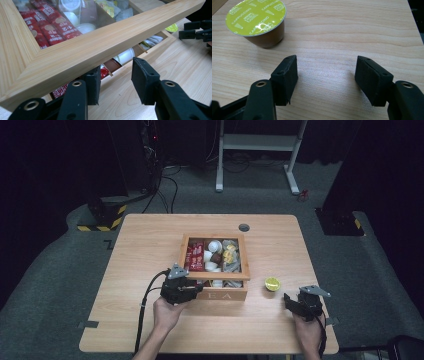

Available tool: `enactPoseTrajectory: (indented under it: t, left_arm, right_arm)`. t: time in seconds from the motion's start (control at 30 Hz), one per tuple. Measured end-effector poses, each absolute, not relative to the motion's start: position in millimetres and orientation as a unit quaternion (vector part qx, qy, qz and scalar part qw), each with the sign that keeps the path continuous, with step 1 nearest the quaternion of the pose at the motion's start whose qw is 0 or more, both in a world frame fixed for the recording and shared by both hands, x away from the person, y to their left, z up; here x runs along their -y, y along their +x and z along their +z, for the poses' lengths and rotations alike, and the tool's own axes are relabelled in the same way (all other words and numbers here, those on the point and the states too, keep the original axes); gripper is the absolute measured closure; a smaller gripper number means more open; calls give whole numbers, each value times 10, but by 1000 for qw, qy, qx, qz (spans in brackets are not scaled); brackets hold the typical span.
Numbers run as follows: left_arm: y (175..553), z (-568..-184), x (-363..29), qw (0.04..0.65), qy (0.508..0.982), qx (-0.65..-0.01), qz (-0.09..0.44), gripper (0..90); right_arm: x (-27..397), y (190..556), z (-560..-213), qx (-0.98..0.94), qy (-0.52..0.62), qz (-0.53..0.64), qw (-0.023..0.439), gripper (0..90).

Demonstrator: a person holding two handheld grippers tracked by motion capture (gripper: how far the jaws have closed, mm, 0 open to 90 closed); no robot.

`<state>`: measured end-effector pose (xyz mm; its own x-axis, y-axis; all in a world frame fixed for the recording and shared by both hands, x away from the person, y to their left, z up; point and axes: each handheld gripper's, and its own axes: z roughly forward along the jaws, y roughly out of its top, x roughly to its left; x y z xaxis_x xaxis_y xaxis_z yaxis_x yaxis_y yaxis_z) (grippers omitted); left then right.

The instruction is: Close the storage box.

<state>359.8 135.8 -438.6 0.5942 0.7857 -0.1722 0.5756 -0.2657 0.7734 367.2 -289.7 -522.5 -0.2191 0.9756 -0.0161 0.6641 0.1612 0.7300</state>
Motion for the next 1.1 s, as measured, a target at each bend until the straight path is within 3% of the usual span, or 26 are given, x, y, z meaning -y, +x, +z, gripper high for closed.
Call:
enactPoseTrajectory:
  t: [1.1]
  left_arm:
    - [3495, -4557, -1405, 416, 789, -439, 111, 610]
  right_arm:
    - [2897, 3672, -5225, -719, 570, 306, 254, 348]
